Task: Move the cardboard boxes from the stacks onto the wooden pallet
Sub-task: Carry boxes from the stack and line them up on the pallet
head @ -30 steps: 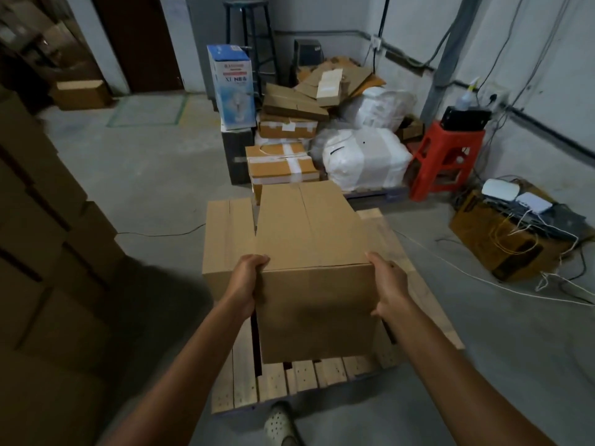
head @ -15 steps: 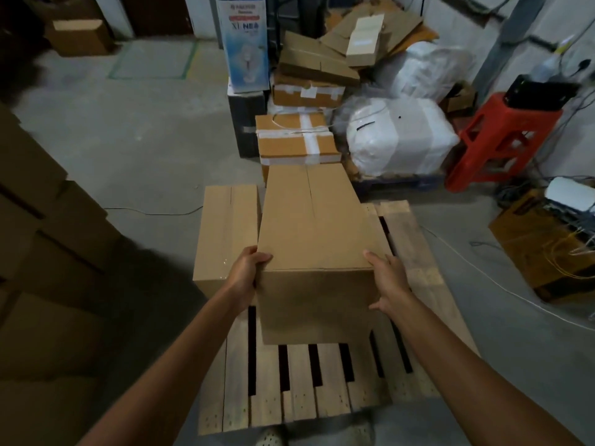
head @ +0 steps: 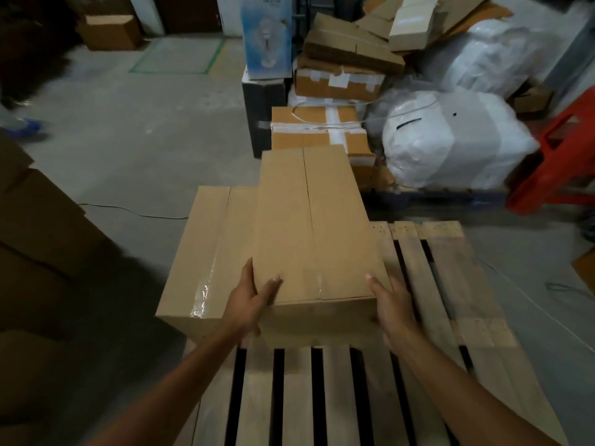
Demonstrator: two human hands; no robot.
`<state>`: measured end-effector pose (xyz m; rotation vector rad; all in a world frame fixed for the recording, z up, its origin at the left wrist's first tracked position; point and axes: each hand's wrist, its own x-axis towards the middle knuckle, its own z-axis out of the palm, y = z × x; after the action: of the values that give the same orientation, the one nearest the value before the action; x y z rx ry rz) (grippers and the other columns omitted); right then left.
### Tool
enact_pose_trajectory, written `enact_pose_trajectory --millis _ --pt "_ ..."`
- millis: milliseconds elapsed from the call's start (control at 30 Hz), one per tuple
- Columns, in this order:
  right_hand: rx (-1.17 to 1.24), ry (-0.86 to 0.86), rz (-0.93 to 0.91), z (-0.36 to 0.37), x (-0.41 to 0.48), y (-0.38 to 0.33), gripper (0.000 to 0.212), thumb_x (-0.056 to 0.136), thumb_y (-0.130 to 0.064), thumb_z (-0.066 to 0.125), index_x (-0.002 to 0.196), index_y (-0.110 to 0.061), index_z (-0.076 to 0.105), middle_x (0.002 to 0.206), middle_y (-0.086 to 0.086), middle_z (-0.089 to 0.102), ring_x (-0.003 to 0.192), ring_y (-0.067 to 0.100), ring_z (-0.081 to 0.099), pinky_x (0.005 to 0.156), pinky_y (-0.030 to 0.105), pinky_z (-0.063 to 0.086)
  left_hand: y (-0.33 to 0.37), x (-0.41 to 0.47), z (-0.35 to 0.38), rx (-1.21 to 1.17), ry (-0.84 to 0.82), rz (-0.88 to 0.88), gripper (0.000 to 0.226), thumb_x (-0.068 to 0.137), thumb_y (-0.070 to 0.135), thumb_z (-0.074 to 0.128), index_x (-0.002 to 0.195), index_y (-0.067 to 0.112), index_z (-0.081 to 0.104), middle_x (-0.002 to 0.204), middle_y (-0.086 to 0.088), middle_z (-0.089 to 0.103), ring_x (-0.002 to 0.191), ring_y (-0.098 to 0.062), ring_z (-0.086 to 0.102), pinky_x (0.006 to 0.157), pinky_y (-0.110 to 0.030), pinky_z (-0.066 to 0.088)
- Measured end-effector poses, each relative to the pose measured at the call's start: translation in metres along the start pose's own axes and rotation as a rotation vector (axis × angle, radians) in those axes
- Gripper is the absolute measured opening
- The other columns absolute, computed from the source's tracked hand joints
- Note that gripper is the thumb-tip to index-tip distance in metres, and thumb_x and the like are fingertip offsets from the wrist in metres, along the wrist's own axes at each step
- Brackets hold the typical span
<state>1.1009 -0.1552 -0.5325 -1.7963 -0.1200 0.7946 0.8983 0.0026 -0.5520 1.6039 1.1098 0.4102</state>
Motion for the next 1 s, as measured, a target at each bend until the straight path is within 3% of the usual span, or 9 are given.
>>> enact_pose_trajectory --millis 133,267,433,533,600,833,1000 --pt "-0.034 -0.052 -0.081 0.03 0.06 0.069 0.046 0.097 -0.031 0.065 0.14 -0.018 0.057 0.127 0.0 0.066 0.117 0.02 0.061 0.102 0.047 0.051 -0.073 0.041 0.014 0.081 -0.04 0.058 0.101 0.086 0.072 0.054 0.16 0.021 0.008 0.151 0.005 0.046 0.132 -0.015 0.049 0.106 -0.034 0.044" --pt "-0.055 -0.109 -0.102 0.051 0.099 0.128 0.044 0.098 -0.03 0.062 0.14 -0.019 0.057 0.127 -0.001 0.067 0.118 0.018 0.061 0.103 0.049 0.051 -0.131 0.073 0.027 0.206 -0.034 0.074 0.101 0.091 0.069 0.047 0.16 0.021 -0.008 0.164 -0.004 0.026 0.143 -0.025 0.038 0.114 -0.043 0.039" --pt "-0.043 -0.109 -0.044 0.065 0.131 0.19 0.05 0.098 -0.035 0.063 0.145 -0.022 0.052 0.134 -0.004 0.064 0.124 0.017 0.059 0.108 0.049 0.048 -0.188 0.109 0.037 0.444 -0.042 0.103 0.105 0.083 0.083 0.03 0.16 0.021 -0.005 0.165 -0.009 0.025 0.146 -0.031 0.034 0.117 -0.058 0.03" --pt "-0.041 -0.124 -0.002 0.068 0.146 0.218 0.052 0.097 -0.04 0.063 0.146 -0.025 0.051 0.134 -0.006 0.064 0.124 0.016 0.059 0.109 0.05 0.047 -0.218 0.116 0.044 0.633 -0.066 0.154 0.101 0.086 0.08 0.016 0.16 0.016 -0.005 0.168 -0.006 0.007 0.155 -0.023 0.004 0.125 -0.05 0.003" --pt "-0.057 -0.143 0.031 0.07 0.152 0.231 0.051 0.097 -0.041 0.063 0.145 -0.029 0.051 0.133 -0.007 0.064 0.123 0.017 0.059 0.107 0.053 0.047 -0.232 0.115 0.046 0.767 -0.072 0.226 0.095 0.089 0.077 0.005 0.16 0.015 -0.007 0.168 -0.004 -0.002 0.154 -0.018 -0.013 0.123 -0.044 -0.006" --pt "-0.099 -0.2 0.066 0.071 0.16 0.237 0.047 0.1 -0.036 0.059 0.145 -0.033 0.048 0.131 -0.008 0.064 0.121 0.017 0.06 0.104 0.055 0.05 -0.242 0.115 0.051 0.992 -0.028 0.261 0.096 0.089 0.079 -0.005 0.158 0.012 -0.008 0.165 -0.009 -0.016 0.153 -0.022 -0.018 0.124 -0.043 -0.005" --pt "-0.142 -0.236 0.026 0.075 0.163 0.244 0.081 0.08 -0.065 0.064 0.152 -0.043 0.034 0.148 -0.009 0.052 0.135 0.02 0.05 0.107 0.058 0.046 -0.24 0.11 0.053 1.075 -0.108 0.279 0.109 0.08 0.086 -0.014 0.155 0.007 -0.013 0.161 -0.013 -0.026 0.151 -0.026 -0.023 0.123 -0.041 -0.009"
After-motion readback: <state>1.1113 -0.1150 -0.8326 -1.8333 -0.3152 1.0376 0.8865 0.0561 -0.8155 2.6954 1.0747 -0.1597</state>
